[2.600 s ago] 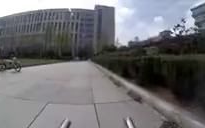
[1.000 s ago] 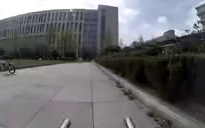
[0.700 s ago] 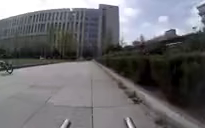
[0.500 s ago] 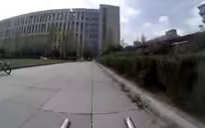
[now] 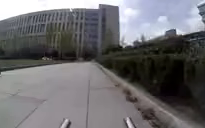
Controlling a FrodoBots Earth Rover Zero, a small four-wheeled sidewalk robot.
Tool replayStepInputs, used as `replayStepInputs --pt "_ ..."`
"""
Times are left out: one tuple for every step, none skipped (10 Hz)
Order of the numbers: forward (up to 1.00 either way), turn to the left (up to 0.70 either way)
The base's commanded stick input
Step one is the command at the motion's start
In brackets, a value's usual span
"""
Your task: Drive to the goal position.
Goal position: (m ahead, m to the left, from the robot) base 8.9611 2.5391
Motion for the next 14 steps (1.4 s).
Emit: replayStepInputs --pt "1.0 0.0" --pt "1.0 0.0" --pt "1.0 0.0" --pt "1.0 -0.13" --pt "1.0 -0.26" --pt "1.0 -0.1" --pt "1.0 0.0" --pt "1.0 0.0" --pt "1.0 0.0" --pt "1.0 0.0" --pt "1.0 0.0" --pt "1.0 0.0" --pt "1.0 0.06" --pt "1.0 0.15"
